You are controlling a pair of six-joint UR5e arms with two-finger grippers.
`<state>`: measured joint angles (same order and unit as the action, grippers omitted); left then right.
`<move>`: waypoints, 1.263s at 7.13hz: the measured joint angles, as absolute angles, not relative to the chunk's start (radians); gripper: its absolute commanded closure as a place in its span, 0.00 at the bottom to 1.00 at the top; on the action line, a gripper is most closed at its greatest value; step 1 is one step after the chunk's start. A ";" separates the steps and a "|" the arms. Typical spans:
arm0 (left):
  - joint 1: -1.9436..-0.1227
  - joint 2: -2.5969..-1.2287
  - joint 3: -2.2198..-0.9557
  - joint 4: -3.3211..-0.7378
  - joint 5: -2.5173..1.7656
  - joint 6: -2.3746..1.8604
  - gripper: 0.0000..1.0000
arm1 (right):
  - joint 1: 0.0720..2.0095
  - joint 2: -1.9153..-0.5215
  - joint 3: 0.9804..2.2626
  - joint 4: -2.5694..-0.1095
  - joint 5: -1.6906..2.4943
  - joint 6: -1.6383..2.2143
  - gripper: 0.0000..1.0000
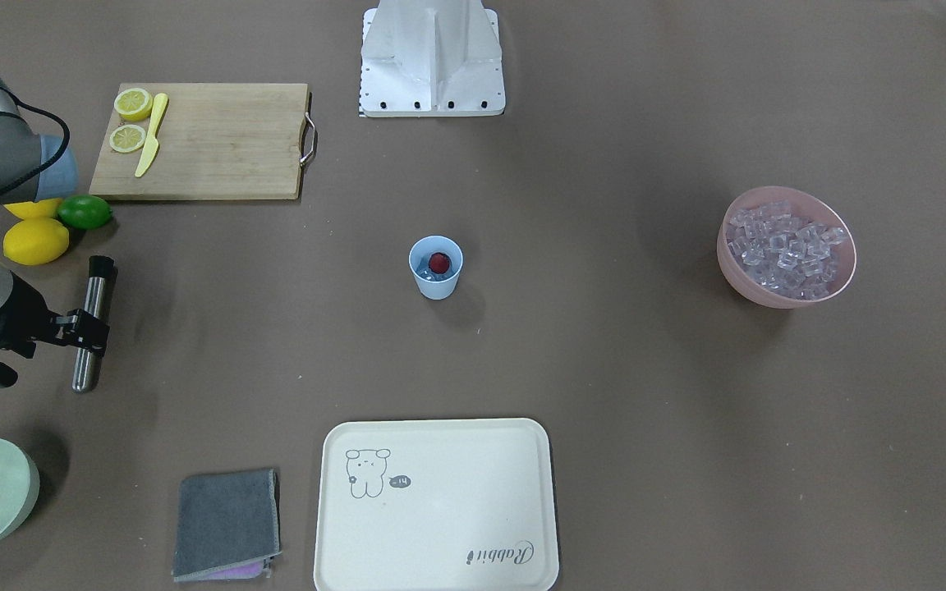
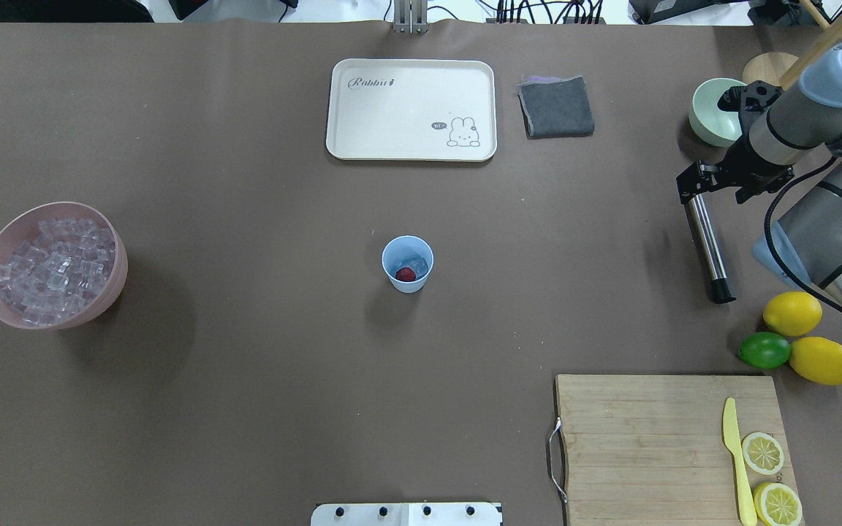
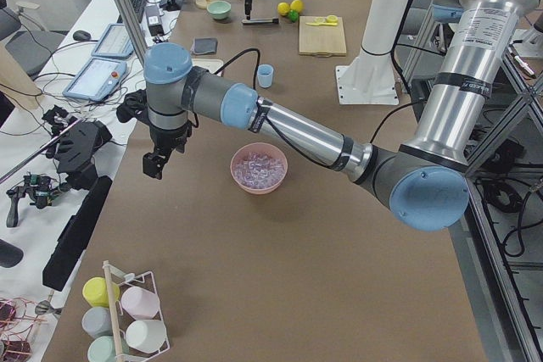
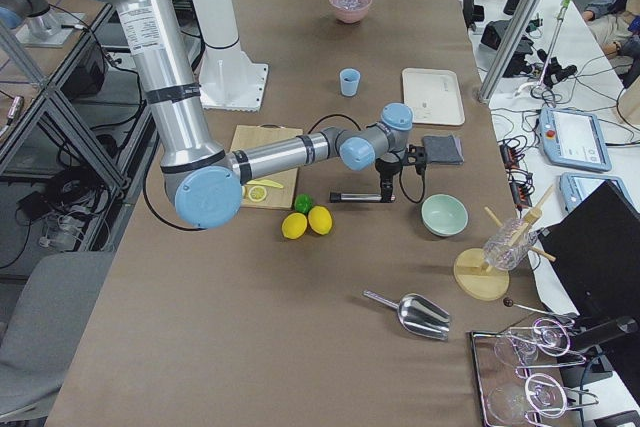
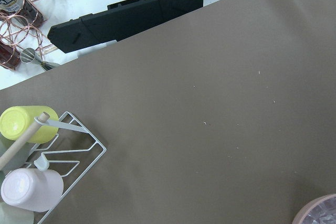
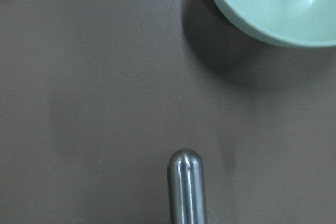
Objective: Mash ice and strawberries in cup
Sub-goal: 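Lower the right gripper and grasp the upright steel rod muddler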
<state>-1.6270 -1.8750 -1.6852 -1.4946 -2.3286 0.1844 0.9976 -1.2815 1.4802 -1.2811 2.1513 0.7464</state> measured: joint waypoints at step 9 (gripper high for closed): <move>-1.625 -1.861 -1.679 -1.576 -2.328 0.185 0.03 | 0.973 -1.249 1.393 -1.270 2.143 0.742 1.00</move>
<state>-1.6250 -1.8610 -1.6794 -1.5764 -2.3282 0.1855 0.9730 -1.2492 1.3929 -1.2701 2.1430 0.7421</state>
